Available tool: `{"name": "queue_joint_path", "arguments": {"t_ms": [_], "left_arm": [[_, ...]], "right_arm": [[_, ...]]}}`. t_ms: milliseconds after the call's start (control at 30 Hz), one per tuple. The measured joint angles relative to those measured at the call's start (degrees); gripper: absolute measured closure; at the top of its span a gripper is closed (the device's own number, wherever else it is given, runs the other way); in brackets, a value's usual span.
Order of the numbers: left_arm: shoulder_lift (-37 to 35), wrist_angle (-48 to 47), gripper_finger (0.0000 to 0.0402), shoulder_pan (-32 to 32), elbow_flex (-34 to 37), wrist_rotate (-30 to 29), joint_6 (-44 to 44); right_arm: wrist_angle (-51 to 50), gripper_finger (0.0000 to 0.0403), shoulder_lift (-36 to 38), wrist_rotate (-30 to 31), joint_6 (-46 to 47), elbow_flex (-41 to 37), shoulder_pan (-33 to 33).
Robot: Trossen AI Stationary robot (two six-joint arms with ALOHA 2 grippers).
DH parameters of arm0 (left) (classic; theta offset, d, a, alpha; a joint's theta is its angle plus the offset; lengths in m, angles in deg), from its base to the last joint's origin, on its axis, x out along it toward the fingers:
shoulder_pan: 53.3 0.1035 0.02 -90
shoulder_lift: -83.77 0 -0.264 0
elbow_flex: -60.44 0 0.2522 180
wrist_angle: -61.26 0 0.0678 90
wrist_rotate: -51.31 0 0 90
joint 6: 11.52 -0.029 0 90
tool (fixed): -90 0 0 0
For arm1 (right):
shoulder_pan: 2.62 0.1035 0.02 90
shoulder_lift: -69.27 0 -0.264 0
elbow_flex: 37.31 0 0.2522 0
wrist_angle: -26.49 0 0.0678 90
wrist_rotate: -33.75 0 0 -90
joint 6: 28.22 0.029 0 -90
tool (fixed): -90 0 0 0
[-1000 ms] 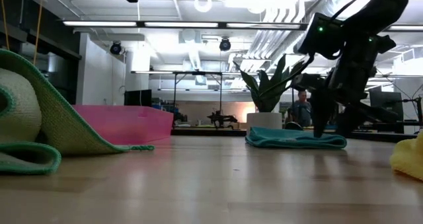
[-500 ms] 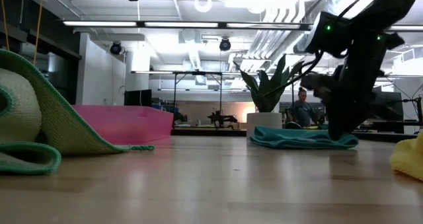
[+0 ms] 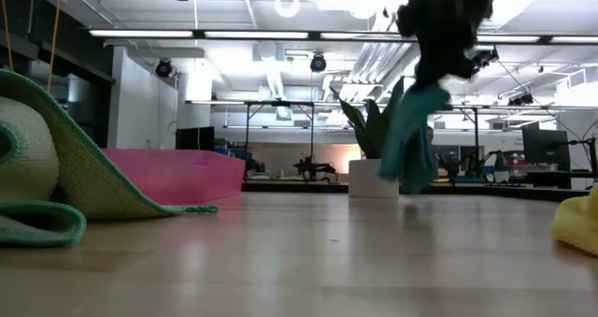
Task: Fold microfiber towels
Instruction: Put the folded blue microfiber towel into the pink bin
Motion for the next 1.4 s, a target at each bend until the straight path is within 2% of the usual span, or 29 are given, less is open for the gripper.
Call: {"name": "queue_joint_path", "arguments": {"t_ms": [133,267,367,500,633,833,1067,1400], "left_arm": [[1.4,-2.9,0.0287,0.4,-0.5,1.2,2.0],[4.9,-10.7,0.0217,1.7,-5.1,6.4,4.4],[9.1,-16.6,0.0171,3.2,-9.5,12.5,4.7],[15.6,-22.4,0.0134,5.5,-15.5,24.7,4.1],[22.3,-25.7,0.0127,6.8,-19.8,35.3,-0.3],[30.9,-27.0,0.0126,7.7,-23.0,43.5,-7.4],[40.3,-26.8,0.0126,7.9,-24.5,56.6,-8.4],[46.6,-26.2,0.0126,4.1,-24.6,61.7,-10.7]], "right_arm": [[-3.7,0.0402,-1.5,-0.2,-6.4,7.5,2.0],[-5.7,0.0403,-4.7,-2.6,-11.8,13.1,4.3],[-6.0,0.0403,-8.0,-4.5,-15.2,16.2,6.2],[-6.1,0.0403,-12.5,-5.5,-18.3,19.2,8.8],[-5.9,0.0403,-17.2,-7.1,-21.1,21.6,11.4],[-5.6,0.0403,-23.8,-9.5,-25.6,25.8,14.7],[-5.7,0.0403,-30.6,-13.6,-30.0,31.1,16.8],[-7.0,0.0403,-34.1,-13.9,-34.0,37.7,16.8]]}}
